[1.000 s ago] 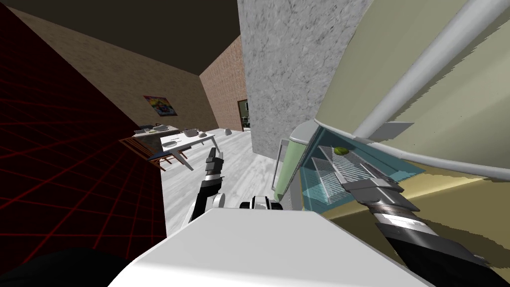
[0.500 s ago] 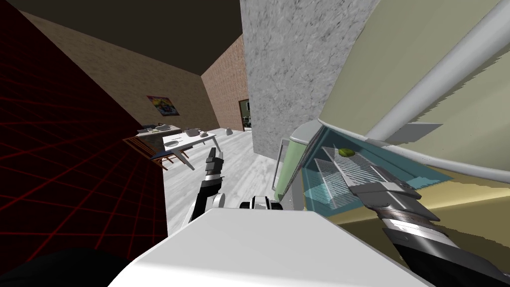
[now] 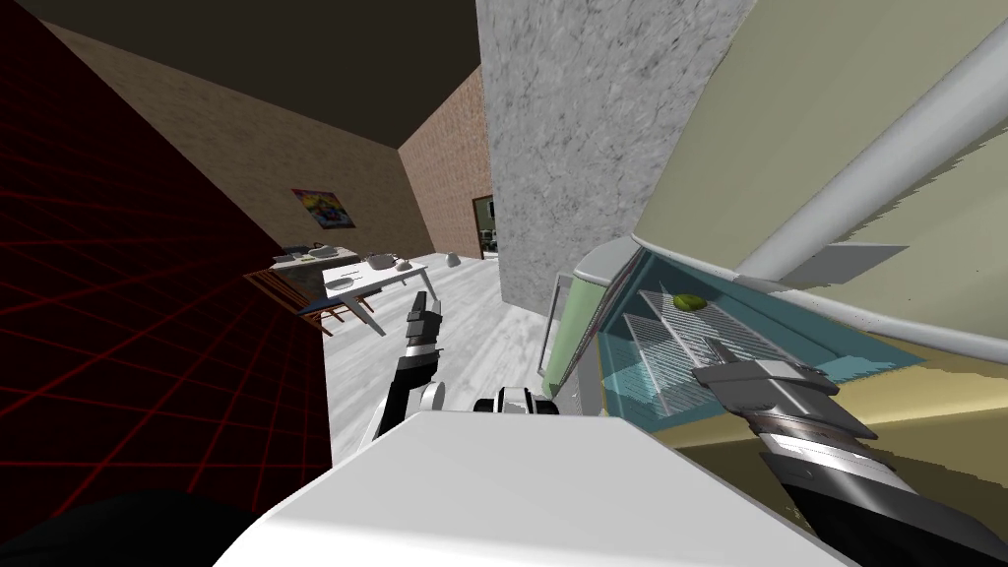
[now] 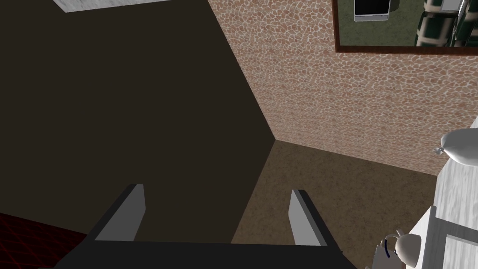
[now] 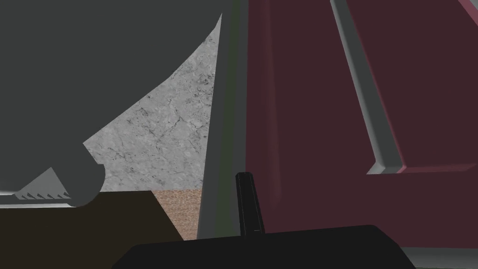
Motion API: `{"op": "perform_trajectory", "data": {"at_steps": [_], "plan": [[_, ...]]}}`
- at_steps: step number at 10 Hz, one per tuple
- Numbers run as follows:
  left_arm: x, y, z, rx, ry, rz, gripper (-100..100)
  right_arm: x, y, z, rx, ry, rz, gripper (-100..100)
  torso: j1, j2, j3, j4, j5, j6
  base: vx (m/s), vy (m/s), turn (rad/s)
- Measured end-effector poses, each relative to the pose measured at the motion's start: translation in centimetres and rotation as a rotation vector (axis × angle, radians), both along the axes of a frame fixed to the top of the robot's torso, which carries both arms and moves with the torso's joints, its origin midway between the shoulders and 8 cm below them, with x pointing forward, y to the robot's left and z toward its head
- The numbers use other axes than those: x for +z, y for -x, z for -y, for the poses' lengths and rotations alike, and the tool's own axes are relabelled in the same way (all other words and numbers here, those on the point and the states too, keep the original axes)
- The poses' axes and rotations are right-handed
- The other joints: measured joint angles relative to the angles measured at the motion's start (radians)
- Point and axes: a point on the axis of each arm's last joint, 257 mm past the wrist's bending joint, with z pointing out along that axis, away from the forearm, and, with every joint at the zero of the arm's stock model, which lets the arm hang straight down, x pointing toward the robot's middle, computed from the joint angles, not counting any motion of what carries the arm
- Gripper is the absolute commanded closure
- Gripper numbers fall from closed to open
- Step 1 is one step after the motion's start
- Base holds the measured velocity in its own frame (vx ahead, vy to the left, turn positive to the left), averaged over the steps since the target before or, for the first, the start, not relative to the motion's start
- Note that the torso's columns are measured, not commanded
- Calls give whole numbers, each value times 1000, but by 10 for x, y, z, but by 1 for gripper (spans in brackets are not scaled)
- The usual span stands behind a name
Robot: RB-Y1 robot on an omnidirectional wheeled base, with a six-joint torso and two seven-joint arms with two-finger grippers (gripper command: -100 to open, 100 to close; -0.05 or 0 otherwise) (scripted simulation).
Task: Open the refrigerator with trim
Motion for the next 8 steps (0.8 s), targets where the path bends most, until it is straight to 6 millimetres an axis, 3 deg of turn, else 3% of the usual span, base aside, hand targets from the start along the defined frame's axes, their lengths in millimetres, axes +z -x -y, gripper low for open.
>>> {"op": "perform_trajectory", "data": {"at_steps": [2, 8], "plan": [[0, 0, 0, 0, 0, 0, 0, 2, 2, 6, -25, 1, 0, 100, 10, -10, -7, -3, 3, 0, 190, 192, -78], [0, 0, 0, 0, 0, 0, 0, 6, 13, 28, -116, 1, 1, 100, 0, 3, 2, 1, 0, 0, 221, 218, -73]]}}
